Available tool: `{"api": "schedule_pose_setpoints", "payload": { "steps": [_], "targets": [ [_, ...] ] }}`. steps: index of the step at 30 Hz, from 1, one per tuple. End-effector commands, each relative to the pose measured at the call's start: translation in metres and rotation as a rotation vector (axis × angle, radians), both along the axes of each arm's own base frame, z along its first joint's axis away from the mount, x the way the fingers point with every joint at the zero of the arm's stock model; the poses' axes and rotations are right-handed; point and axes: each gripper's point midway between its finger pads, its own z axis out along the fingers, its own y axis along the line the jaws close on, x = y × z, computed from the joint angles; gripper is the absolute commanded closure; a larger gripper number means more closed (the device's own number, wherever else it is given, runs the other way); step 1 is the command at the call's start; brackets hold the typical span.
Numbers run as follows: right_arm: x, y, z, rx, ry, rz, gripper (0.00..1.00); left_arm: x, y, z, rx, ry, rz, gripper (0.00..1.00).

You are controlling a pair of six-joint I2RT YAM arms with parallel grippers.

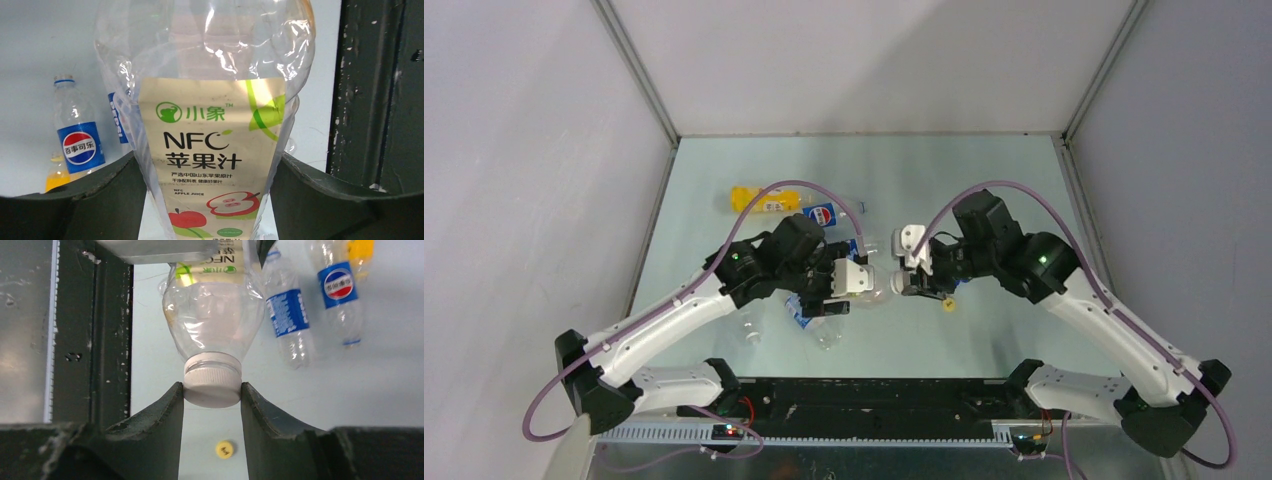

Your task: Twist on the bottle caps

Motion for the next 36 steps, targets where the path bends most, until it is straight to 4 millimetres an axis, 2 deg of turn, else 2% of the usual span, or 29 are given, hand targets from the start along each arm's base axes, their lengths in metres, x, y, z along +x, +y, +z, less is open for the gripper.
{"api": "schedule_pose_setpoints", "payload": {
  "steps": [1,7,10,11,12,13,14,15,20,28,36],
  "targets": [
    [0.004,0.001,-0.004,-0.039,0.163,-0.125,1.00,0.017,-0.029,0.063,-0.218,-0.176,-0.021,1.00],
    [0.005,0.005,-0.003,-0.050,0.285,-0.190,1.00,0.018,-0.030,0.074,-0.277,-0.235,-0.031,1.00],
    [0.001,0.008,0.002,-0.013,0.345,-0.181,1.00,0.019,-0.031,0.074,-0.308,-0.251,-0.024,1.00],
    [0.001,0.008,0.003,-0.007,0.356,-0.181,1.00,0.020,-0.032,0.080,-0.339,-0.271,-0.015,1.00],
    [0.001,0.007,0.005,0.005,0.378,-0.190,1.00,0.020,-0.032,0.075,-0.343,-0.265,-0.007,1.00],
    [0.001,0.007,0.006,0.015,0.392,-0.191,1.00,0.021,-0.033,0.082,-0.377,-0.287,-0.002,1.00],
    [0.003,0.006,0.008,0.025,0.412,-0.213,1.00,0.021,-0.033,0.078,-0.383,-0.280,0.005,1.00],
    [0.003,0.006,0.009,0.033,0.427,-0.220,1.00,0.022,-0.035,0.083,-0.406,-0.293,0.009,1.00],
    [0.011,0.003,0.015,0.030,0.527,-0.341,1.00,0.025,-0.038,0.082,-0.418,-0.306,0.005,1.00],
    [0.018,0.004,0.004,-0.041,0.734,-0.518,1.00,0.027,-0.048,0.088,-0.448,-0.321,-0.023,1.00],
    [0.034,0.009,0.008,0.007,0.979,-0.740,1.00,0.032,-0.058,0.097,-0.509,-0.360,-0.003,1.00]
  ]
}}
